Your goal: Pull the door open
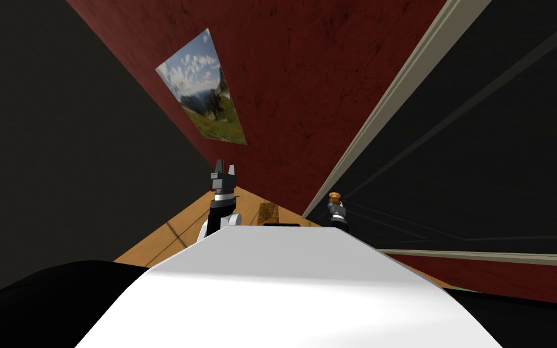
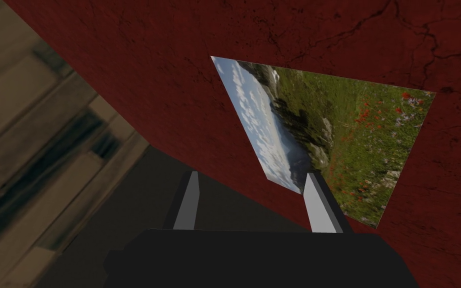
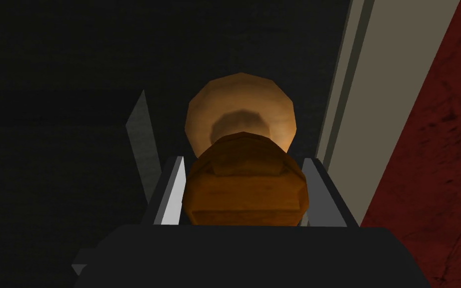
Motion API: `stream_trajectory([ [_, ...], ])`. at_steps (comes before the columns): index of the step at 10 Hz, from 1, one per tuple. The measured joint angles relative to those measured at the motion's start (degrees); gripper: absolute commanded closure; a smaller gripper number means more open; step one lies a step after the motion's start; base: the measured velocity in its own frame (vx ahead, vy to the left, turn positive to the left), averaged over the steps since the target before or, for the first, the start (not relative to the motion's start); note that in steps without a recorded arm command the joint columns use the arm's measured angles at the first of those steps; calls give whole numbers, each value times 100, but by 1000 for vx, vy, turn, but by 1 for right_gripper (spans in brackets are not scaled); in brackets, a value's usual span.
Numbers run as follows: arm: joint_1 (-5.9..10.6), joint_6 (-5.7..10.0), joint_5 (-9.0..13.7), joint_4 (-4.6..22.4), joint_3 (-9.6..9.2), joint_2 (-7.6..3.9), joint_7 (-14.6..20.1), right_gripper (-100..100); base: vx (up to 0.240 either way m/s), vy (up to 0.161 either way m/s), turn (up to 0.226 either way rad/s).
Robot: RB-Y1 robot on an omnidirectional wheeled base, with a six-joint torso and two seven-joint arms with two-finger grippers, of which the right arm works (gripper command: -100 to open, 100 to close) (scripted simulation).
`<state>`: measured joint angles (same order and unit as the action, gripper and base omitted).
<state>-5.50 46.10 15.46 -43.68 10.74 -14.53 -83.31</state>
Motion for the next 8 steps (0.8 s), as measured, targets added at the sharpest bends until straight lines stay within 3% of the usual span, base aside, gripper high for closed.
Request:
stream_trajectory([
  [3, 54, -268, 362, 96, -45, -26, 143, 100, 0, 29, -35],
  [4, -68, -484, 500, -171, -28, 36, 100, 100, -6, 13, -30],
  [5, -90, -642, 576, -265, -28, 37, 91, 100, -3, 4, -12],
  [6, 22, -595, 591, -68, -47, 1, 136, 100, 0, 6, -11],
  [7, -23, -660, 721, -115, -56, 7, 176, 100, -12, 17, -54],
  [8, -88, -840, 885, -253, -46, 27, 192, 100, -11, 12, -36],
])
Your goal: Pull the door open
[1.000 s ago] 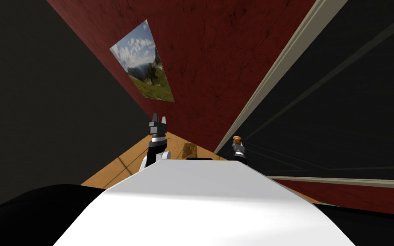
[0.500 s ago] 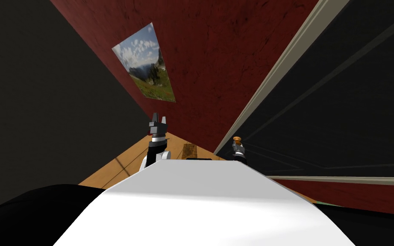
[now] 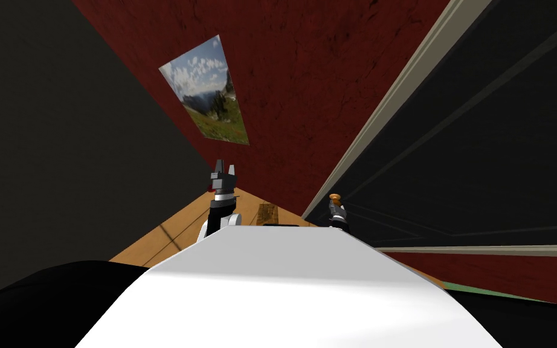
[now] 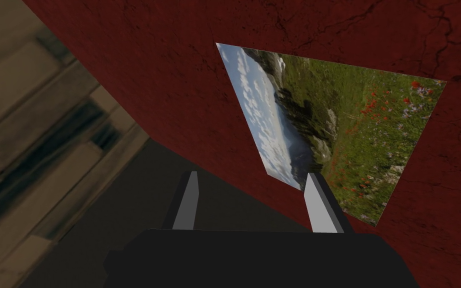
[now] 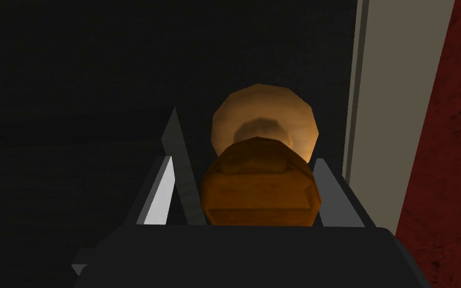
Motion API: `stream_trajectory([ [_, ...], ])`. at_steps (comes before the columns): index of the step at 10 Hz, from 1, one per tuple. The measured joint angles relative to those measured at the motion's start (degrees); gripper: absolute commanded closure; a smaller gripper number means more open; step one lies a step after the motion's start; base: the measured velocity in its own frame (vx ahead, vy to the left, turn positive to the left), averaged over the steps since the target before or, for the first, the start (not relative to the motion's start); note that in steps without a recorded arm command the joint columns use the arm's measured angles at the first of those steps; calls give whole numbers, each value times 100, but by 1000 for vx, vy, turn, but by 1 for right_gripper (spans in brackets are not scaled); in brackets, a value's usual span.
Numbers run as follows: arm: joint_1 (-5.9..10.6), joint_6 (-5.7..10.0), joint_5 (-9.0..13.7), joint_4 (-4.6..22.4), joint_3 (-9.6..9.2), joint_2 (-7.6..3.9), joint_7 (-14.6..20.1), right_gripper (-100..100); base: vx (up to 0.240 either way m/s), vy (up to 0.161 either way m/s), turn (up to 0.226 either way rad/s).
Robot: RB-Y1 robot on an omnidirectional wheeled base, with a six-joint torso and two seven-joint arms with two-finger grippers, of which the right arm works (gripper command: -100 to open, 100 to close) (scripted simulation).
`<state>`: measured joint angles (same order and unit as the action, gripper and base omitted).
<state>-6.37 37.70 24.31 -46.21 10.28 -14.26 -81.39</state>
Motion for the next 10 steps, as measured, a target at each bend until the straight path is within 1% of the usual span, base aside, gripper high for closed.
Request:
stream_trajectory([
  [1, 110, -32, 119, 228, -28, -77, 95, 100, -5, 10, -28],
  [2, 77, -156, 275, 130, -12, -22, 96, 100, -13, 14, -46],
  [3, 132, -248, 416, 174, -14, 1, 87, 100, -2, 11, -12],
  [4, 139, -335, 480, 199, -44, -57, 149, 100, -7, 18, -46],
  [5, 37, -525, 632, -26, -22, -21, 142, 100, -8, 14, -32],
  [6, 97, -563, 739, 117, -84, -80, 236, 100, 12, 15, 7],
  [7, -44, -728, 809, -114, -51, -67, 227, 100, 0, 20, -23],
  [8, 46, -738, 824, -26, -42, -58, 206, 100, 0, 0, 0],
  [10, 97, -652, 819, 92, -55, -47, 214, 100, 0, -8, 8],
])
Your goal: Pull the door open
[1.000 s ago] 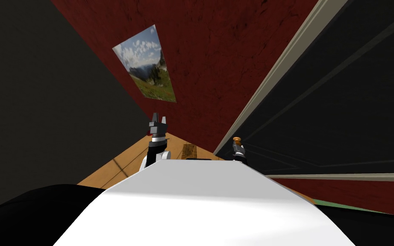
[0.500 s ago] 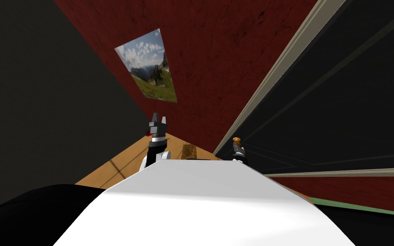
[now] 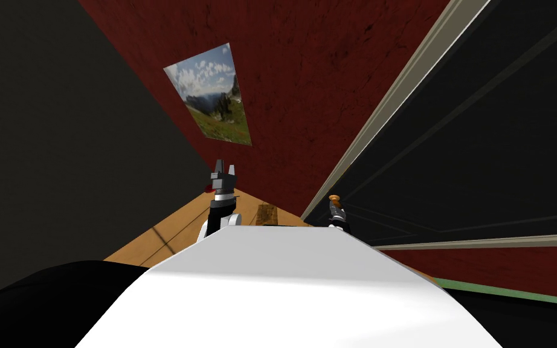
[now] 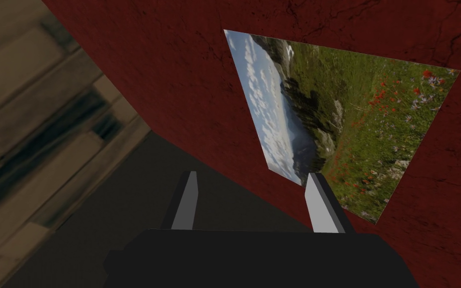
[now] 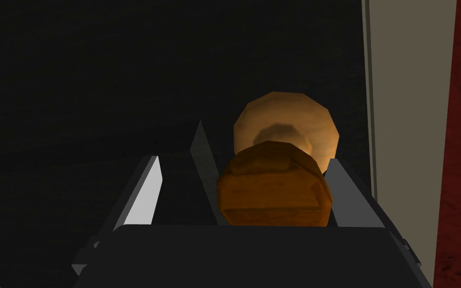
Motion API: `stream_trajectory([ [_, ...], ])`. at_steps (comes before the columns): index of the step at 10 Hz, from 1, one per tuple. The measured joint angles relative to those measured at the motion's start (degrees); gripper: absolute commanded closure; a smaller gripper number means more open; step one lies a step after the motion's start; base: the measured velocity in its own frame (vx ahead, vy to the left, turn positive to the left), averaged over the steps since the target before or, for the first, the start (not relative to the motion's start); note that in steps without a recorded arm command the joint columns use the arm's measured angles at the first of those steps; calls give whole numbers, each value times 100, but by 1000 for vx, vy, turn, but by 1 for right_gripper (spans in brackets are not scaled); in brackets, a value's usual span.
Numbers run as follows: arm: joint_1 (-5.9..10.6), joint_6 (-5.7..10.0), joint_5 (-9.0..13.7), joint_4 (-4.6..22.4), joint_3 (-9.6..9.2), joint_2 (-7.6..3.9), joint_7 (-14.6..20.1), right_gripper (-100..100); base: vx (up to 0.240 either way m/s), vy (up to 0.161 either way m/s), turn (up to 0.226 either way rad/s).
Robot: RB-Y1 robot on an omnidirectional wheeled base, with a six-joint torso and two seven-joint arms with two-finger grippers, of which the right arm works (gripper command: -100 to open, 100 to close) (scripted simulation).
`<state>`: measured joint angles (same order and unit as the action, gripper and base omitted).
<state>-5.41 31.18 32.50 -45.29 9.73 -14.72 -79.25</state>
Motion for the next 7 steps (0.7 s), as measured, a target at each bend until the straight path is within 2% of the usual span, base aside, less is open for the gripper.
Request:
stream_trajectory([
  [2, -122, -139, 18, -253, 43, 38, -76, 100, -6, -3, -10],
  [4, -117, -123, 11, -268, 11, 17, -35, 100, -10, 10, 44],
  [6, -39, -46, -15, -302, -21, 33, 177, 100, -29, 5, 60],
  [7, -61, -62, -17, -382, -8, 50, 290, 100, -32, -11, 38],
])
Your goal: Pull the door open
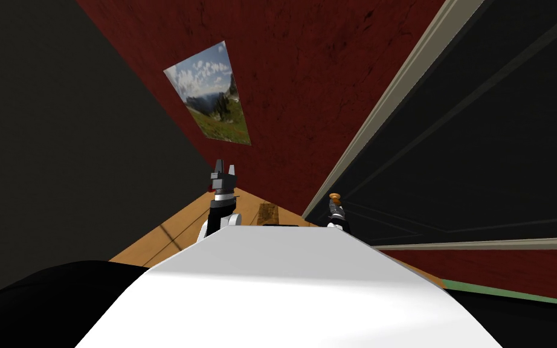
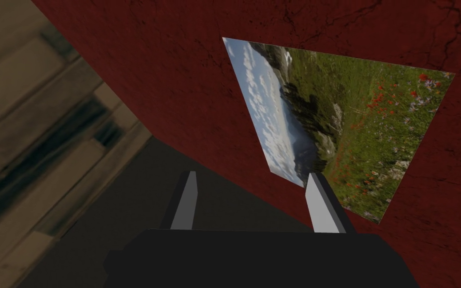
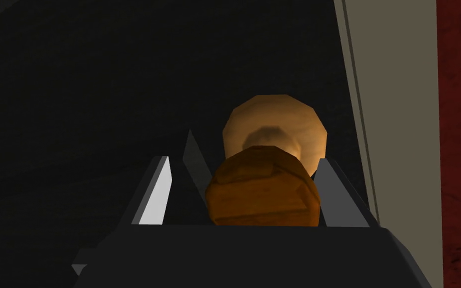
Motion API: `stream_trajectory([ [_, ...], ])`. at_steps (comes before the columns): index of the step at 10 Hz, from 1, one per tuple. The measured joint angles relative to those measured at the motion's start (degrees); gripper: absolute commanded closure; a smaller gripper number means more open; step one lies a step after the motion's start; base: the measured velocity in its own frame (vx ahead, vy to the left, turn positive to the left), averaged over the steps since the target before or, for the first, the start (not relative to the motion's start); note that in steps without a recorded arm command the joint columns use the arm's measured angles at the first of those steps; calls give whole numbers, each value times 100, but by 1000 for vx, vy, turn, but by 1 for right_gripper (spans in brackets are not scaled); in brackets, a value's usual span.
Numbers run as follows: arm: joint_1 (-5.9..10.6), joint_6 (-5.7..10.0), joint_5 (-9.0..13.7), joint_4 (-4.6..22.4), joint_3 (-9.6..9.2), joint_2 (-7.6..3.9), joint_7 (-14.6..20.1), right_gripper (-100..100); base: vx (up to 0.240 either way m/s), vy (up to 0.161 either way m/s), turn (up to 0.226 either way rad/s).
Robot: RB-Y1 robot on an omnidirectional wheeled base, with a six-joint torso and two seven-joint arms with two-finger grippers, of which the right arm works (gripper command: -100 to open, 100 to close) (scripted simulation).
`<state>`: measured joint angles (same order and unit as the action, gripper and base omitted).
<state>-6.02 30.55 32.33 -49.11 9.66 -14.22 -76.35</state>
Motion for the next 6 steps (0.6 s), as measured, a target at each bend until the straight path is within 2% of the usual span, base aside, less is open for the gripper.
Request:
stream_trajectory([
  [2, 35, 67, -18, 96, -20, -20, 305, 100, -30, -14, 35],
  [3, -19, 14, -13, -17, 7, 2, 393, 100, -19, -7, 3],
  [4, 30, 40, -21, 66, -6, -9, 468, 100, -33, -5, 63],
  [6, -65, -10, -23, -111, 36, 53, 650, 100, -20, -8, 13],
])
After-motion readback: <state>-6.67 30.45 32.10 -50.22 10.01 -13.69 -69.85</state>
